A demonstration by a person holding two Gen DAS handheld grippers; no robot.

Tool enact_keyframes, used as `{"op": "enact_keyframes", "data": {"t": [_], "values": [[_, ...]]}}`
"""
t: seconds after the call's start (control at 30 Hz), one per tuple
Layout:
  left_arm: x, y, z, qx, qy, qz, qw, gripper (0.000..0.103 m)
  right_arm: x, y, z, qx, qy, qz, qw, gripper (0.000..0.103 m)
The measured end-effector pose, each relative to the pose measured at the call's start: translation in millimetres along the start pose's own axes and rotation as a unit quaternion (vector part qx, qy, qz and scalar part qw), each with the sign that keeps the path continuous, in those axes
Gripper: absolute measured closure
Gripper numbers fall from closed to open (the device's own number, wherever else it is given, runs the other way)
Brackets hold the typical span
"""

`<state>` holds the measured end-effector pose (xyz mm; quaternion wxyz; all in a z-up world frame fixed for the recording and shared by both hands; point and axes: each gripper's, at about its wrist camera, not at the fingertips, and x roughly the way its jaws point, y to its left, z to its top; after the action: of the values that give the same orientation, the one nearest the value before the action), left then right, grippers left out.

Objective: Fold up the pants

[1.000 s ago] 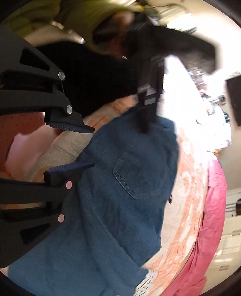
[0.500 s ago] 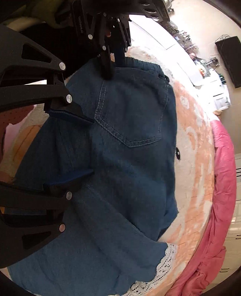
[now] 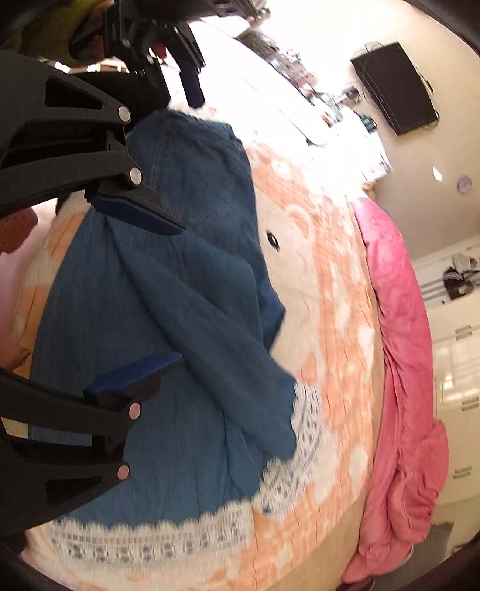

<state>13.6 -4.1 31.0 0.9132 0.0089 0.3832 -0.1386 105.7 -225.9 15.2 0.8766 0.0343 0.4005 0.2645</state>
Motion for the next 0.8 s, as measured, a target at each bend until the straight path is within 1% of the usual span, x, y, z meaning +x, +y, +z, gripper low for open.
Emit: {"op": "enact_keyframes", "data": {"t": [0.07,0.2,0.23,0.27,0.37,0.5,0.6,0.63,0.7,0.77,0.8], "values": [[6,-10,7,0.006,0.001,-0.018,0.9998,0.045,-4,-9,0,0.008,-0.007,-0.019,1.000,0.036],[32,-31,19,0.010,0.022,-0.057,0.9981,0.045,-10,-27,-1,0.019,-0.019,-0.048,0.998,0.035],[41,-37,22,0.010,0.030,-0.068,0.9972,0.045,-11,-31,-1,0.024,-0.022,-0.053,0.998,0.033],[50,-41,25,0.010,0.039,-0.076,0.9963,0.045,-13,-35,-1,0.029,-0.024,-0.055,0.998,0.028],[75,-51,33,0.001,0.058,-0.105,0.9928,0.045,-14,-44,2,0.036,-0.032,-0.062,0.997,0.027],[111,-61,43,-0.006,0.085,-0.117,0.9895,0.046,-12,-52,11,0.028,-0.036,-0.086,0.995,0.027],[137,-64,48,-0.012,0.097,-0.105,0.9897,0.051,-8,-57,24,0.020,-0.038,-0.097,0.994,0.027],[143,-63,48,-0.017,0.100,-0.095,0.9903,0.058,-4,-57,29,0.016,-0.036,-0.102,0.994,0.027],[148,-64,48,-0.016,0.088,-0.097,0.9912,0.065,3,-58,39,0.003,-0.031,-0.110,0.993,0.027],[153,-65,47,-0.014,0.078,-0.110,0.9908,0.088,14,-58,51,-0.011,-0.025,-0.115,0.993,0.027],[156,-64,46,-0.021,0.076,-0.122,0.9894,0.092,23,-58,59,-0.018,-0.020,-0.121,0.992,0.027]]}}
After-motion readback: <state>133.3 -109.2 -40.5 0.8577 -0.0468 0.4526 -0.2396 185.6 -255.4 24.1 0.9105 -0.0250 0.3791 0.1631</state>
